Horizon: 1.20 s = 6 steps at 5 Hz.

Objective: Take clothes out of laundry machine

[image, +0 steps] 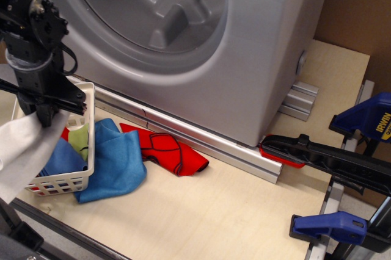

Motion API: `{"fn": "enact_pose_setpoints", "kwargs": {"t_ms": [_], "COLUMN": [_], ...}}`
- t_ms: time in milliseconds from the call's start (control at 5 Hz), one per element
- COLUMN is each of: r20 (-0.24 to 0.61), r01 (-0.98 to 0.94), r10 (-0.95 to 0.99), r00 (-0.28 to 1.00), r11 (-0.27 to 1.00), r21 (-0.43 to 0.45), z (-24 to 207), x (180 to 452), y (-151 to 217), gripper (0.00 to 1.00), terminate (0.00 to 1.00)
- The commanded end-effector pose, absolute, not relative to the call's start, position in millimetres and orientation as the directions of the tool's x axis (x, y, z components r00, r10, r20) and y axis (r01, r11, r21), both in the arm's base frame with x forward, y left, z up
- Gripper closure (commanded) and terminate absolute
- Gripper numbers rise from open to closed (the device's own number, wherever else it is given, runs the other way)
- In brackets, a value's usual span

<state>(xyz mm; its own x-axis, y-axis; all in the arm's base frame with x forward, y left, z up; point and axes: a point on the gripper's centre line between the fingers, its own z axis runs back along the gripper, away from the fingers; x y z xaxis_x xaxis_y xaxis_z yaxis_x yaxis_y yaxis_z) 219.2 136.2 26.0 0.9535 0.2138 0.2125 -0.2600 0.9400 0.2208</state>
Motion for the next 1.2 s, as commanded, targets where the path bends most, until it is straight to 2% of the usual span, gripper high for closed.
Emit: {"fn": "enact_pose_setpoints", "kwargs": {"t_ms": [0, 400, 800, 1000], "r20": [0.245, 0.275, 0.308, 0.323], "r01": [-0.319, -0.339, -0.344, -0.349], "r10": [0.273, 0.292, 0.29, 0.286], "r00": [0.93, 0.916, 0.906, 0.902], "r11": [0.931, 0.93, 0.929, 0.924], "r21": [0.178, 0.141, 0.137, 0.156], "z": [6.3, 10.8, 37.0, 59.2], "x": [203.3, 216.3, 235.1, 242.4], "y": [165.7, 165.2, 159.9, 157.2], "gripper": [0.0, 0.0, 0.0, 0.0], "terminate": [0.0, 0.0, 0.0, 0.0]}}
